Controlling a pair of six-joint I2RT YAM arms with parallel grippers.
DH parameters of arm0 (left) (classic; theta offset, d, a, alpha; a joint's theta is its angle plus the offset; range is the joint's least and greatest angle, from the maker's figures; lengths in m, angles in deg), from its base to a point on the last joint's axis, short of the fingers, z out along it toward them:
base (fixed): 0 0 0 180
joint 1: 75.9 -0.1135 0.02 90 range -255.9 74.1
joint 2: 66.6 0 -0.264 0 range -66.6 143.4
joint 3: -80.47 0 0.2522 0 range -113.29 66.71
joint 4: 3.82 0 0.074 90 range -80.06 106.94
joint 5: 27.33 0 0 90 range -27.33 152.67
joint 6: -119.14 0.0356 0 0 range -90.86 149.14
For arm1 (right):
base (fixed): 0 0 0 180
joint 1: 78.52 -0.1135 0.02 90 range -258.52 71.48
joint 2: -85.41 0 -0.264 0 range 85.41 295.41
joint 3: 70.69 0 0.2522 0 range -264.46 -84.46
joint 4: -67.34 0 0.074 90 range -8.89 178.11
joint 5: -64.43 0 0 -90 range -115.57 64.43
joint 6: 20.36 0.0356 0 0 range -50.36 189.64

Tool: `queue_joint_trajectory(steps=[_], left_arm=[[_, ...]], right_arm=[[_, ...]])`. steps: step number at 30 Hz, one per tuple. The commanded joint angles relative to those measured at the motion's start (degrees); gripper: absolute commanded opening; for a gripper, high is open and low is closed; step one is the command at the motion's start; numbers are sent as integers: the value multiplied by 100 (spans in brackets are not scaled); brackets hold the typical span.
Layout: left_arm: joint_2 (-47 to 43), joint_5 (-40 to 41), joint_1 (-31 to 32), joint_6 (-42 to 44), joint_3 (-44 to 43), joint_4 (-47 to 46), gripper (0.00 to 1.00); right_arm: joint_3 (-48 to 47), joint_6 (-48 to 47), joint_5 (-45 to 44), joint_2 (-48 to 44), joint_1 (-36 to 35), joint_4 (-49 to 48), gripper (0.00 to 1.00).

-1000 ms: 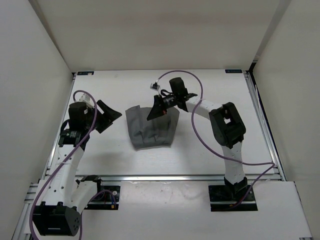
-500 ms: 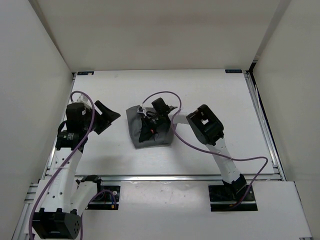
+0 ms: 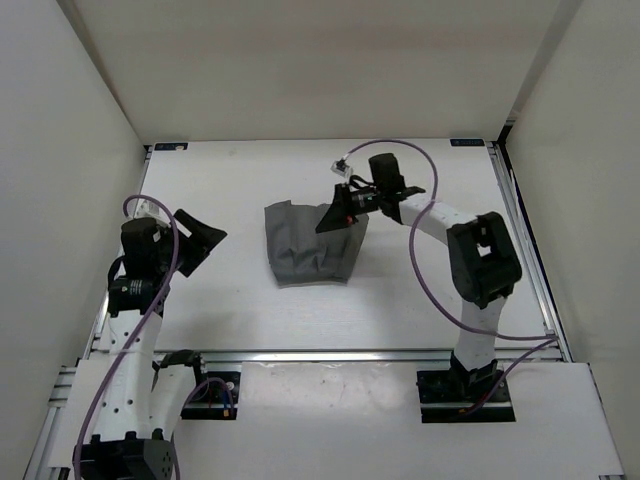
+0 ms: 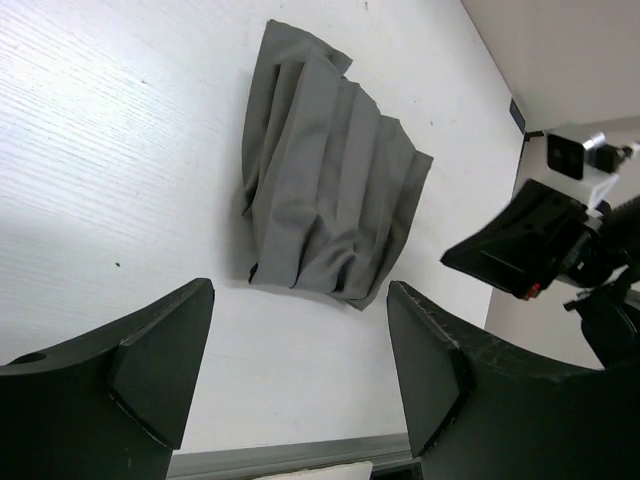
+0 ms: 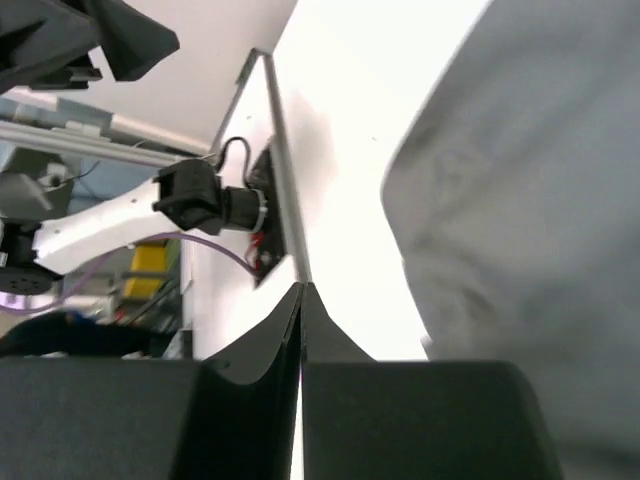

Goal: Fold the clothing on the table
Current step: Fold the skirt

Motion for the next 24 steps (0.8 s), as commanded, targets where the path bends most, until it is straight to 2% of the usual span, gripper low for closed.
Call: queue_joint_trajectory(steps=[1,3,8,12,15,17,20,21,23,24], left_arm=[[-24,-170,-124,-55,73,-190,80],[90,135,43,41,-50,-76,79],[266,322,421,59,-156,73,79],[328,339,465,112,-200,249,79],[372,418,562,173,-349,311,80],[442,401,640,226,-358,267,80],[643,672,895,462,-551,406,81],[775,778,1061,672,-717,599,81],[985,1137,1238,1104,-998,1020,83],[1222,1374,1360,1305,-1209,1362,98]], right_arm=[[604,-724,-42,-84,345,729,0],[807,-1447,-471,-128,460,1441,0],[1256,-1537,-938,301,523,1460,0],[756,-1800,-1229,812,303,1926,0],[745,-1574,-932,472,416,1524,0],[1131,-891,-345,76,618,439,0],[1335,-456,88,-724,794,-384,0],[1213,-543,141,-882,847,-254,0],[801,-1200,3,-1120,909,743,0],[729,-1430,-60,-1225,970,1062,0]])
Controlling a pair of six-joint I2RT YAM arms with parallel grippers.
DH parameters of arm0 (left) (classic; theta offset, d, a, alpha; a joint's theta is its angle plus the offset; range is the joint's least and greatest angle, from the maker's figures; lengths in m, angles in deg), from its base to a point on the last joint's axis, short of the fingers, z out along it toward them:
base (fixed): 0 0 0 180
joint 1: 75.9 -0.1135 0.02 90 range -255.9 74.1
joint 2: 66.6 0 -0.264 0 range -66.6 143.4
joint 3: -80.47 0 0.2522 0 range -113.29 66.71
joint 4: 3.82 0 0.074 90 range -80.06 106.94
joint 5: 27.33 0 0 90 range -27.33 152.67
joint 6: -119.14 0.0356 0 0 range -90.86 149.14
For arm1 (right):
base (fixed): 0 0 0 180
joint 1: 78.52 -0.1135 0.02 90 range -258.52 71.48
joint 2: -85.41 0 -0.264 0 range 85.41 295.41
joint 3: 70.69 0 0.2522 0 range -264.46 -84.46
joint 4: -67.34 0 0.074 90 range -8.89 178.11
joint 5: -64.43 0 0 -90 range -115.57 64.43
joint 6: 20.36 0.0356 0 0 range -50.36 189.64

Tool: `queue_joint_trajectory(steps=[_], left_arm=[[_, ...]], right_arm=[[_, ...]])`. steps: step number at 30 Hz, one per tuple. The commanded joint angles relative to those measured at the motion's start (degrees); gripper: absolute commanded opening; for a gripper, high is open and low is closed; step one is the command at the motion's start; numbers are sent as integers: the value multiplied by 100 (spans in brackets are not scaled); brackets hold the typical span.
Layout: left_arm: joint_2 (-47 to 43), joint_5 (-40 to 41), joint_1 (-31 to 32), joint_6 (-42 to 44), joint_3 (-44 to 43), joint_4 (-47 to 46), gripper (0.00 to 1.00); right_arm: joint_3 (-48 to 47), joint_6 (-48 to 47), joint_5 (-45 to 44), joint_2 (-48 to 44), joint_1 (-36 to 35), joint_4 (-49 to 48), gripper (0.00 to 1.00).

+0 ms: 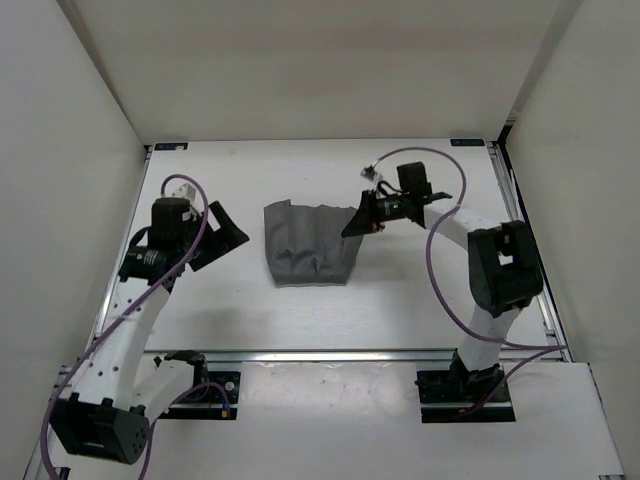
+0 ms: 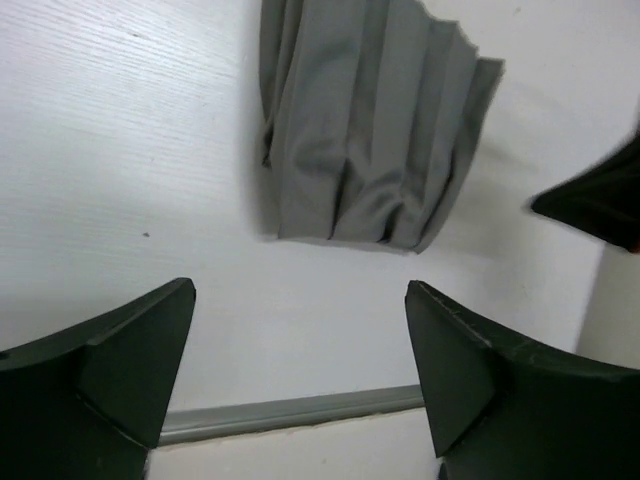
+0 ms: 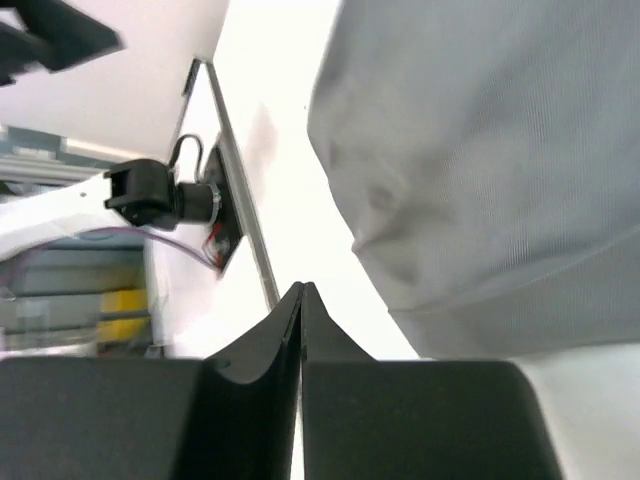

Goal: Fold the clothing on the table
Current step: Fold the skirt

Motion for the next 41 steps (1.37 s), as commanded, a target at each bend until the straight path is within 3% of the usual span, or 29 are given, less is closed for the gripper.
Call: queue_joint_trajectory(steps=[1,3,5,6,7,10,11,13,17,26,41], left_arm=[[413,760,319,817,-696,869,98],[930,1232,442,1090,-855,1570,99],[1229,1777,687,1213,-944,1976,99],[1388,1980,828,1440,-996,2091,99],[1477,2052,925,1599,-997,2144,99],[1355,2351,961,1855,-1058,1918,99],[1337,2352,978,1908,-1076,1820,98],[1293,2343,1040,1882,-1181,1688,98],[1039,2343,1085,1838,-1129,1583,98],[178,2026,838,1856,-93,1152,99],[-122,2043,944,1821,-188,1283,98]], right_arm=[[-574,-888,-50,-599,135,945,0],[-619,-1505,-482,-766,223,1625,4],[-470,-2180,-1271,-977,294,2275,26],[-426,-2262,-1431,-1134,442,2521,54],[-330,-2307,-1685,-1258,617,2602,67],[31,-2290,-1749,-1724,1162,2778,87],[127,-2524,-1845,-1968,1242,2892,89],[137,-2816,-2467,-2243,1183,3191,99],[-100,-2993,-3593,-2559,909,3753,99],[664,-2351,-3990,-3437,1489,3675,99],[1429,-2571,-4465,-4519,1375,4089,99]])
